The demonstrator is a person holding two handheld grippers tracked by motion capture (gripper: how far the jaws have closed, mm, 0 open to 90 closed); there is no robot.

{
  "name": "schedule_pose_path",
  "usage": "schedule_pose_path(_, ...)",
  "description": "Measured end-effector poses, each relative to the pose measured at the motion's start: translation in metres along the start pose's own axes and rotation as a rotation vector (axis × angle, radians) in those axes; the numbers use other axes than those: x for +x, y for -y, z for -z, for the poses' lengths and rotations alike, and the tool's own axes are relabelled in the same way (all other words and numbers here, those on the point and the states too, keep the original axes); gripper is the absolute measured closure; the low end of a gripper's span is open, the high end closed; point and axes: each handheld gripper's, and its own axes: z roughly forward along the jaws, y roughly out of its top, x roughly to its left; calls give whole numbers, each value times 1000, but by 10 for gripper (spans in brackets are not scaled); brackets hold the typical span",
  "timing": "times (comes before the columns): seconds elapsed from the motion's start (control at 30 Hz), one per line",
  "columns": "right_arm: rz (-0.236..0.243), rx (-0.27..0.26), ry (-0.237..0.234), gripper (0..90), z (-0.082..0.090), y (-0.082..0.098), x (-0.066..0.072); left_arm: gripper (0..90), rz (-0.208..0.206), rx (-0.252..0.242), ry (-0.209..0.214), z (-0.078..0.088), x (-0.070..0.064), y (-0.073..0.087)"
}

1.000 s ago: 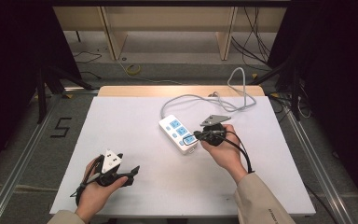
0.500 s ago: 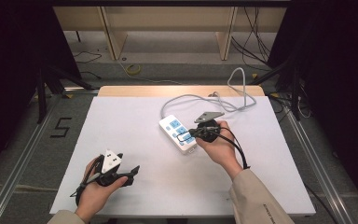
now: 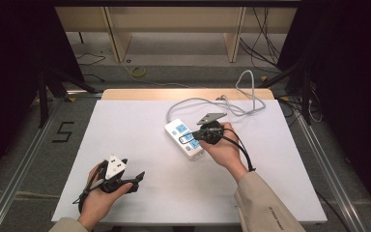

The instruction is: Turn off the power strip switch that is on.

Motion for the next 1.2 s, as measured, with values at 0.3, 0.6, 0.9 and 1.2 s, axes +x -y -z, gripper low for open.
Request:
schedule_pose_path(0.3,6,14,-3,900,-7,-6,1,234,1,0,0,0,0,0)
schedule_pose_path(0.6,10,29,-2,900,-13,-11,-1,234,3,-2,1,0,0,0)
schedule_pose_path(0.9,14,46,-1,900,-20,-18,-1,235,4,-2,1,0,0,0)
schedule_pose_path(1.2,11,61,4,900,-25,-29,-1,235,0,0,0,0,0,0)
